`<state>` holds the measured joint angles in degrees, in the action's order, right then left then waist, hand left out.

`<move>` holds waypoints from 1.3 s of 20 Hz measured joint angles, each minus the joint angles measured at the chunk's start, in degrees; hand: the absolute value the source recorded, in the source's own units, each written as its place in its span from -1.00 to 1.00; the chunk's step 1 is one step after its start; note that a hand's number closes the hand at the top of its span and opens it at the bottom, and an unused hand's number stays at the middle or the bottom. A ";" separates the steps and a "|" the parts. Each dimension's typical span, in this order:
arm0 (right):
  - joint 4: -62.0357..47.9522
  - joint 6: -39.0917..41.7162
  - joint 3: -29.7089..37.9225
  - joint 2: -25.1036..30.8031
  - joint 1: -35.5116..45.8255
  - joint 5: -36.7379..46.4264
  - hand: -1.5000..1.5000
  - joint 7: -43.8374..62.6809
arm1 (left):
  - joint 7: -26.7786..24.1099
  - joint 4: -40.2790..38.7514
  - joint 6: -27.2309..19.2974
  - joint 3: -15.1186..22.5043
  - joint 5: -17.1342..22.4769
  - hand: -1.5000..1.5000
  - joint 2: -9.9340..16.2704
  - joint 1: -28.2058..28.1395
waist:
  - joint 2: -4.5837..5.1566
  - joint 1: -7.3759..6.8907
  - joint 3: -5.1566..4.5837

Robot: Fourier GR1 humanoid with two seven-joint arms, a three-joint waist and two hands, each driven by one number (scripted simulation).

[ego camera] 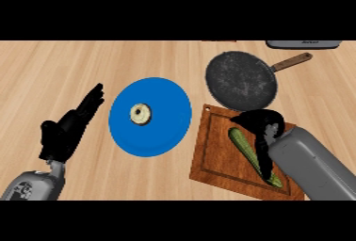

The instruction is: Pick the squash from the cutting board and place it in the pan

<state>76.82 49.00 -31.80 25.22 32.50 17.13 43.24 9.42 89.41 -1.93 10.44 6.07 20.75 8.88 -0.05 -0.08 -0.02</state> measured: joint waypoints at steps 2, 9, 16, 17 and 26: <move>0.40 0.20 0.12 -0.52 -1.26 1.91 -1.00 -0.44 | 0.66 1.03 0.40 -0.54 -0.43 0.00 -0.31 -0.48 | -0.01 -0.04 0.00; -0.49 0.41 1.99 -3.09 -4.23 9.61 -1.00 -3.69 | 1.00 1.20 2.33 -2.68 -2.78 0.00 -2.31 -0.31 | -0.01 -0.10 0.00; -1.66 -0.22 2.14 -3.79 -5.96 15.45 1.00 -9.89 | 0.00 -0.11 2.95 -3.29 -4.84 0.00 -4.98 -0.19 | -0.41 -0.14 -0.30; -1.63 -0.25 1.92 -3.36 -6.06 15.97 1.00 -11.44 | 0.54 0.57 3.02 -3.23 -4.93 0.00 -5.08 -0.47 | -0.47 -0.21 -0.33; -1.58 -0.44 1.85 -2.96 -7.24 19.64 1.00 -16.89 | 2.46 2.42 4.36 -4.42 -5.47 0.00 -5.20 -0.59 | -0.76 -0.25 -0.49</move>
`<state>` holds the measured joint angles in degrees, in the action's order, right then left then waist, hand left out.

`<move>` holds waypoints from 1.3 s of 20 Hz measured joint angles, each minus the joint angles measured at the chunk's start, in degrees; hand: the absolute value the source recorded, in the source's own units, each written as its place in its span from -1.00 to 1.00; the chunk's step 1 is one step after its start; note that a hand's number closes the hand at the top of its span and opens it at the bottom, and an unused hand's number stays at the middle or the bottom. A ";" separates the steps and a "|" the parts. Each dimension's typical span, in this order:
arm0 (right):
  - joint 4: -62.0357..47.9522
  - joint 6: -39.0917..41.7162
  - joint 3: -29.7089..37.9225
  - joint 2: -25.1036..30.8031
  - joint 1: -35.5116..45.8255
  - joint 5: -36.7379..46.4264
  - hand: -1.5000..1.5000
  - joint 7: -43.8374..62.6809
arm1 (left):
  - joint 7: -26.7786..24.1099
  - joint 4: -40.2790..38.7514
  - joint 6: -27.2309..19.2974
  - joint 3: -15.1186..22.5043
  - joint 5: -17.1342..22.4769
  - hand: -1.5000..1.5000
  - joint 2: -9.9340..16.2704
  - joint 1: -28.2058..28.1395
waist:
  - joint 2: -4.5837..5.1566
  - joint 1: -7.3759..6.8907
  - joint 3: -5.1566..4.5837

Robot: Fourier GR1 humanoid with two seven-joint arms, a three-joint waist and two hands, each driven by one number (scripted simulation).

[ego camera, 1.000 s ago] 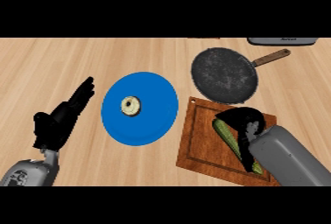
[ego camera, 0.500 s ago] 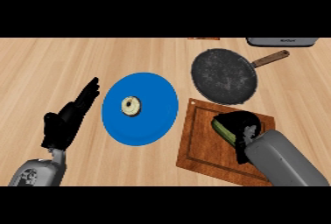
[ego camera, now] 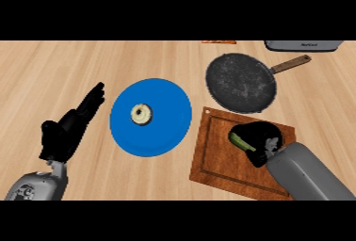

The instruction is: Pick the squash from the cutting board and place it in the pan

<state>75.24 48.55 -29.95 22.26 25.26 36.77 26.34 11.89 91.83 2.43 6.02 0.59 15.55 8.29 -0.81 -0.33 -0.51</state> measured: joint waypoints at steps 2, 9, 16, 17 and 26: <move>0.16 -0.05 0.56 -0.17 0.13 0.98 1.00 -0.95 | -0.90 -0.86 -0.14 0.10 -0.84 0.00 -0.80 -0.16 | 0.07 0.05 0.03; 14.46 -9.94 -2.98 0.03 -7.27 5.32 1.00 -6.83 | -0.30 -0.53 -0.01 -1.03 -0.97 0.00 -1.13 -0.99 | 0.06 1.43 0.36; 35.34 -26.04 -8.37 1.68 -17.12 11.90 1.00 -12.77 | -0.41 -0.10 0.14 -2.18 -0.70 0.00 -0.47 -1.71 | -0.09 2.63 0.58; 37.99 -28.33 -8.31 1.96 -17.94 12.93 1.00 -13.32 | -0.36 0.00 0.02 -2.14 -0.85 0.00 -0.53 -1.78 | -0.08 2.67 0.59; 57.18 -42.70 -6.32 5.22 -31.43 17.61 1.00 -16.83 | -1.20 -0.03 1.34 -2.48 -0.86 0.00 -0.67 -2.11 | 0.42 1.68 0.55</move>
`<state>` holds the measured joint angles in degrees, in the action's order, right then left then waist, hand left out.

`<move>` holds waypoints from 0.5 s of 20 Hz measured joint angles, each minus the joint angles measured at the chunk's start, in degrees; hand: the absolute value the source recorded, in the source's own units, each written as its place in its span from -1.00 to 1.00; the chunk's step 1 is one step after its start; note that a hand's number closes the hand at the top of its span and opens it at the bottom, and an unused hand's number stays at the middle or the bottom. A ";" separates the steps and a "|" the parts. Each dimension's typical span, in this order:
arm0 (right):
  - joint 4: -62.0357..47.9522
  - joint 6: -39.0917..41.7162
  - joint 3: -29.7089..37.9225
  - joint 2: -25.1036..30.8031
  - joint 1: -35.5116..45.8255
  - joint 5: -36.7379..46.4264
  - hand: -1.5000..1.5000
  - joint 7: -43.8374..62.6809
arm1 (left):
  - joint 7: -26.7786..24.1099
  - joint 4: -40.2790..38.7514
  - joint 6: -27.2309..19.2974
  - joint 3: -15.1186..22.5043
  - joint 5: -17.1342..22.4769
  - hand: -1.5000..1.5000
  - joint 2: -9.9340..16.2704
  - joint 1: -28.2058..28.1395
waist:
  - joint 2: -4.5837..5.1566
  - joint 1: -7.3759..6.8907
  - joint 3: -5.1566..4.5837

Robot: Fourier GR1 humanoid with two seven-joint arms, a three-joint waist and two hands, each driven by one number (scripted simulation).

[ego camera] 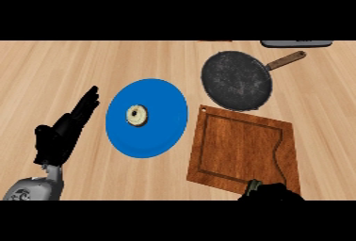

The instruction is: Pick the squash from the cutting board and place it in the pan

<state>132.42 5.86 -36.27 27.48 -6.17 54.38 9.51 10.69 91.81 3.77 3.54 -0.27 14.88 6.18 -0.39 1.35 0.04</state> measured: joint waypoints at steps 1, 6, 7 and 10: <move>-0.31 -0.86 1.56 -0.33 -0.33 -0.60 1.00 -0.54 | -0.06 0.01 -0.13 0.46 -0.52 0.00 -0.42 0.17 | 0.08 -0.23 0.00; -5.00 -3.87 9.34 -3.13 0.07 -7.41 1.00 -3.76 | -0.24 0.21 0.99 -0.01 -0.51 0.00 -0.53 0.58 | 0.36 -1.11 0.00; -6.51 -3.94 10.79 -3.96 0.82 -9.58 1.00 -4.29 | 0.09 0.27 0.71 -0.02 -0.68 0.00 -0.84 0.99 | 0.40 -1.24 0.00; -12.19 -4.42 14.80 -6.66 4.30 -14.35 1.00 -6.19 | -0.46 -0.94 0.90 -0.13 -1.08 0.00 -1.27 1.74 | 0.49 -1.45 -0.01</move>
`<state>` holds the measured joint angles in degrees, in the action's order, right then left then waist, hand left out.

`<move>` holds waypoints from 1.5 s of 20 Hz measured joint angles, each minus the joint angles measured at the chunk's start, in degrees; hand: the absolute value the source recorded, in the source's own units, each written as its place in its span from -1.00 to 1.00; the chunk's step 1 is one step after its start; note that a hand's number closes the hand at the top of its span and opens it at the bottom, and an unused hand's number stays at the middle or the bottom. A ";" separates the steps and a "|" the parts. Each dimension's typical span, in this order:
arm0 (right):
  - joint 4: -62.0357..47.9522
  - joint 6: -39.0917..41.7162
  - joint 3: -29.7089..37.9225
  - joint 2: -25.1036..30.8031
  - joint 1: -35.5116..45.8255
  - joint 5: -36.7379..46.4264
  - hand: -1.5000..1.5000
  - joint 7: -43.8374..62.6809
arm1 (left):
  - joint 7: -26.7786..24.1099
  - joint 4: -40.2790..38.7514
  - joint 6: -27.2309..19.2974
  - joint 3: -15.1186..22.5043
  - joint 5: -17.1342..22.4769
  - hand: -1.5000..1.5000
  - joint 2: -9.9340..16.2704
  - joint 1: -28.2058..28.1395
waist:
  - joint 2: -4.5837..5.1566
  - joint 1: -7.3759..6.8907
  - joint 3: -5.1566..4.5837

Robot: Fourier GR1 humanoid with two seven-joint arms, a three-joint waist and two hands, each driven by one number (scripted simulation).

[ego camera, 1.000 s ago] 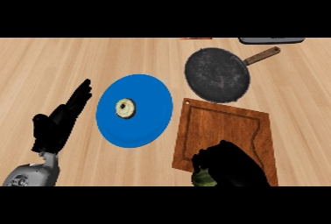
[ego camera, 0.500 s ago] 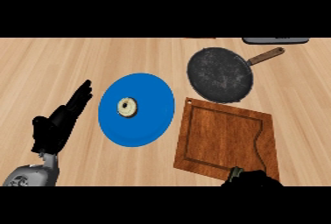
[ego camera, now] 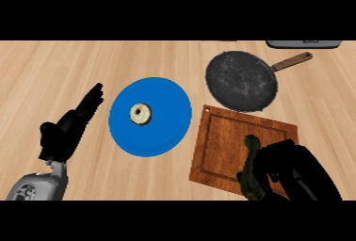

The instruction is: Pick the squash from the cutting board and place it in the pan

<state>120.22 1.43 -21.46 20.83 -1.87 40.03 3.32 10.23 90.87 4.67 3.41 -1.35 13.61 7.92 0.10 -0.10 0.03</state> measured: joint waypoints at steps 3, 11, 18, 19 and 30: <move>-7.89 0.05 3.46 -2.23 5.85 -1.83 1.00 -1.96 | 1.12 0.97 0.15 0.37 -0.33 0.00 -0.68 -0.09 | 0.00 -0.23 -0.01; -32.53 -7.19 10.90 -6.46 20.51 0.81 1.00 -10.61 | 0.94 0.10 0.76 -0.13 -1.20 0.00 -1.28 0.71 | 0.13 -0.66 0.00; -57.44 -13.55 18.18 -7.61 34.11 0.61 1.00 -21.57 | 1.24 0.71 1.68 -0.61 -1.29 0.00 -1.59 0.44 | 0.19 -0.98 0.01; -61.04 -14.00 19.34 -7.35 36.43 0.40 1.00 -22.79 | 1.61 1.53 1.65 -0.18 -1.37 0.00 -1.98 0.08 | 0.23 -1.16 0.01; -93.34 -22.66 27.43 -6.93 53.50 0.02 1.00 -36.68 | 1.98 -0.19 2.16 -0.65 -2.33 0.00 -2.92 2.49 | 0.59 -1.84 0.03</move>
<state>26.88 -21.23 5.96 13.90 51.62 40.05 -33.36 12.21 90.68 6.83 2.76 -3.68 10.69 10.41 0.69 -1.94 0.06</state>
